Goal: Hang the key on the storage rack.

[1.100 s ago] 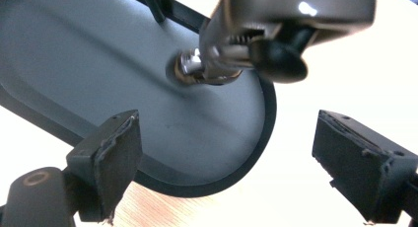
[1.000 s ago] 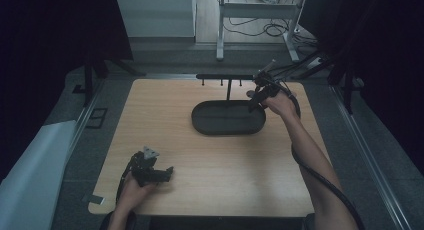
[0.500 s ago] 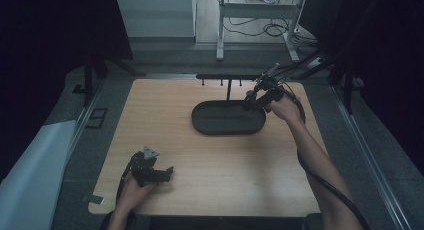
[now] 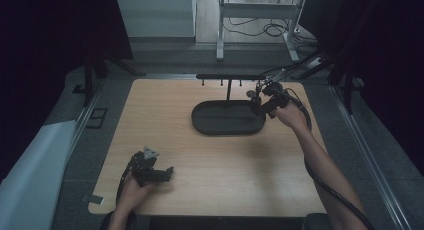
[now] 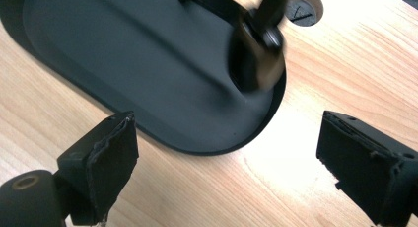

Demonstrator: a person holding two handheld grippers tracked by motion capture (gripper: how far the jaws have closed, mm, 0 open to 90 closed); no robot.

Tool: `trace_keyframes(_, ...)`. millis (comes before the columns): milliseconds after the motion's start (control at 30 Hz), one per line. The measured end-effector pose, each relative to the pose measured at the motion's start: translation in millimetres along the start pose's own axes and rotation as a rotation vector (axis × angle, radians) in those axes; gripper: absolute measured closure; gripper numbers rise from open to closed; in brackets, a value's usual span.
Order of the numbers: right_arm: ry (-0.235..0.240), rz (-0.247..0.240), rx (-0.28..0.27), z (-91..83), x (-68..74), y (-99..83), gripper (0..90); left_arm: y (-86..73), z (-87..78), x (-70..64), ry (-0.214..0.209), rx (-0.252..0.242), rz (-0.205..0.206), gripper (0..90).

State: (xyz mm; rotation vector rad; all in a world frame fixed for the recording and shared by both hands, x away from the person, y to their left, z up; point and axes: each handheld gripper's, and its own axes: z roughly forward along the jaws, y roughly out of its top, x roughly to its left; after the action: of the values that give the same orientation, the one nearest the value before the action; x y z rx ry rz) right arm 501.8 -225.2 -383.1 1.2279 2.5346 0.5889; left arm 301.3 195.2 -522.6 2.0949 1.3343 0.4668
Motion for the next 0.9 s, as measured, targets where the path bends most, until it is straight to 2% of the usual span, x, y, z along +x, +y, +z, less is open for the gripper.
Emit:
trace_keyframes(467,0.005,-0.045,-0.040,-13.7,9.3,-23.3,7.7,0.0,0.0,0.0,0.000,0.000,0.000,0.0)
trace_keyframes(900,0.008,-0.060,-0.062,-21.8,12.6,-48.6,7.6,0.1,-0.2,0.0,-0.001,0.002,0.001,0.0)
